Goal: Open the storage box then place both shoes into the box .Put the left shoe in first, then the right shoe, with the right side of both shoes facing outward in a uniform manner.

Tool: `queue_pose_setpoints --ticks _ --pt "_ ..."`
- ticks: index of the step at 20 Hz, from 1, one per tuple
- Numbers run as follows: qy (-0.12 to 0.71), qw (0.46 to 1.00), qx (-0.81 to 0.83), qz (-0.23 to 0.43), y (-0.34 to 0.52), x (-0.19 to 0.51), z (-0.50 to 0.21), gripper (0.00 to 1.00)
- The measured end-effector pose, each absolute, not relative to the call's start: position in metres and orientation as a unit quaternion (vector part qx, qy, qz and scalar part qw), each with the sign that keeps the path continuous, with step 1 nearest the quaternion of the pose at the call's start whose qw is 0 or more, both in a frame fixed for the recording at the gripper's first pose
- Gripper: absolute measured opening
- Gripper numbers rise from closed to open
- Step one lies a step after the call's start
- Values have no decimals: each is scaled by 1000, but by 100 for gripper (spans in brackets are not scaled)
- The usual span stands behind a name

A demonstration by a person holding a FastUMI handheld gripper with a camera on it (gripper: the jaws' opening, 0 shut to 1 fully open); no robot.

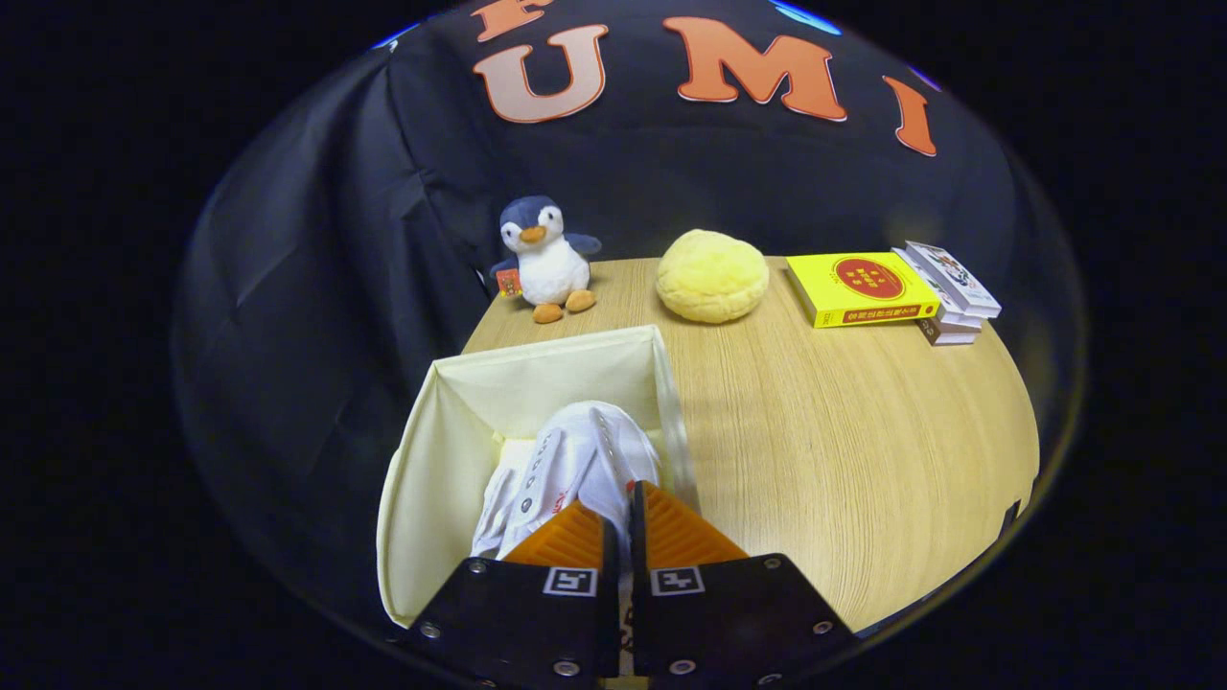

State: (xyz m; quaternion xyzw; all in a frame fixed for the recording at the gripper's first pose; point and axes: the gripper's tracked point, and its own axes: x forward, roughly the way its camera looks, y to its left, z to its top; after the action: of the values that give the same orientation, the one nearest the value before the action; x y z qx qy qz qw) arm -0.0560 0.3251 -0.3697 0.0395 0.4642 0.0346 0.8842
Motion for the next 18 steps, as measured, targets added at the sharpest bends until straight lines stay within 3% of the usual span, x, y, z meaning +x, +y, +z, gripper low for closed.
queue_pose_setpoints --ticks 2,8,18 --pt "487 871 34 52 324 -69 -375 22" --pt "438 889 55 126 330 -63 -328 58" --pt "273 954 41 114 204 -30 -220 85"
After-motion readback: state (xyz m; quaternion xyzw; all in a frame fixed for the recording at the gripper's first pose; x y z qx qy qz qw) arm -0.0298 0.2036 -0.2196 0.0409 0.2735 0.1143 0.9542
